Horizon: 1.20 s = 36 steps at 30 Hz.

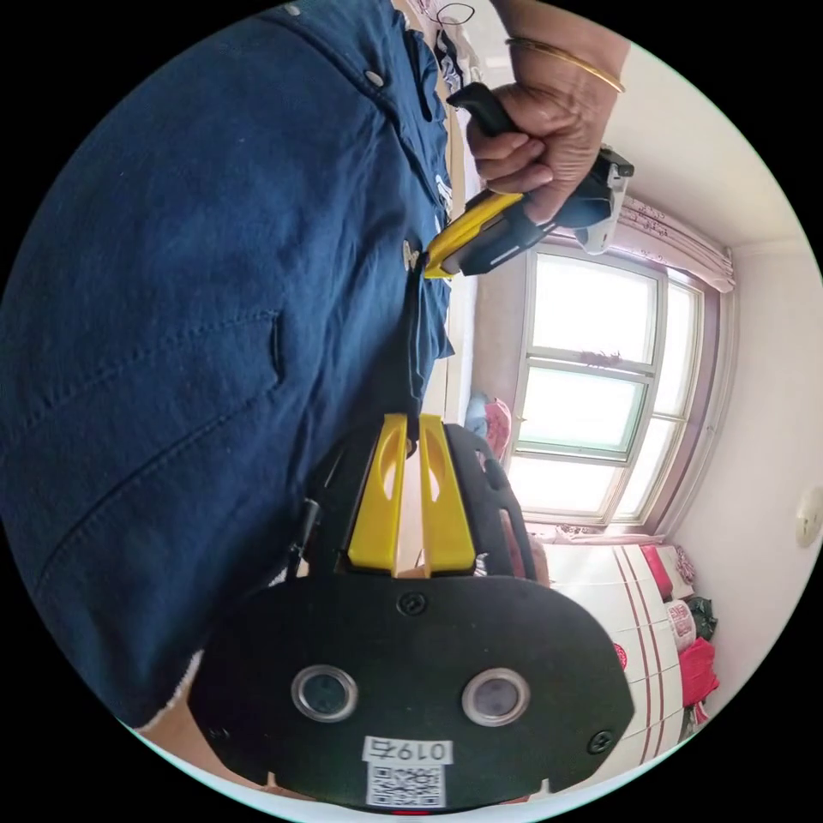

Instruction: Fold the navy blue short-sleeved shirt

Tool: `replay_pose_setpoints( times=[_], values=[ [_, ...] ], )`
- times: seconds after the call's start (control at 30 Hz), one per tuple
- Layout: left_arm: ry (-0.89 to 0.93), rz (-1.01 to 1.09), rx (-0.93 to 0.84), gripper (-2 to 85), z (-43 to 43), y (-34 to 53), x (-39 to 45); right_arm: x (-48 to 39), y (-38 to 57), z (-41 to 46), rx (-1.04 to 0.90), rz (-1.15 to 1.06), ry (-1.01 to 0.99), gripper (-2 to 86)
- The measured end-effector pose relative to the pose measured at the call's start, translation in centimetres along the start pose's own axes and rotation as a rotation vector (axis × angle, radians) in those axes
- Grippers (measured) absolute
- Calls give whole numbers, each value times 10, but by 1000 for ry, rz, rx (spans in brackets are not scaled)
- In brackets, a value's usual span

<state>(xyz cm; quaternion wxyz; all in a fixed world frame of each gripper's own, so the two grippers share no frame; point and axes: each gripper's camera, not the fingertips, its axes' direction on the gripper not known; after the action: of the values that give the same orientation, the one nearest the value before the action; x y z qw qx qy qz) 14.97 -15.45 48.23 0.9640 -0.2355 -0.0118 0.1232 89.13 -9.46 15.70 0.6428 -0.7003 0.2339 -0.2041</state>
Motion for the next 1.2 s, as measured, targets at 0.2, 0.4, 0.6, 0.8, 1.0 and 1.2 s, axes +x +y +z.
replay_pose_setpoints(
  times=[0.2,0.4,0.6,0.8,1.0,1.2],
  values=[
    [-92,-36,104,51,-31,-13,29,7,-25,-11,-14,-24,36,-2],
    [-137,72,79,48,-22,-74,102,15,-50,-21,-35,-50,60,-3],
    [-348,35,-7,38,4,-138,166,24,-69,-30,-43,-46,64,-3],
    [-403,-72,-52,50,15,-178,167,30,-86,-37,-52,-55,68,-3],
    [-357,-52,-108,23,33,-193,166,34,-99,-41,-57,-59,68,-3],
    [-347,-34,-107,11,39,-201,160,31,-109,-44,-68,-82,86,-3]
  ],
)
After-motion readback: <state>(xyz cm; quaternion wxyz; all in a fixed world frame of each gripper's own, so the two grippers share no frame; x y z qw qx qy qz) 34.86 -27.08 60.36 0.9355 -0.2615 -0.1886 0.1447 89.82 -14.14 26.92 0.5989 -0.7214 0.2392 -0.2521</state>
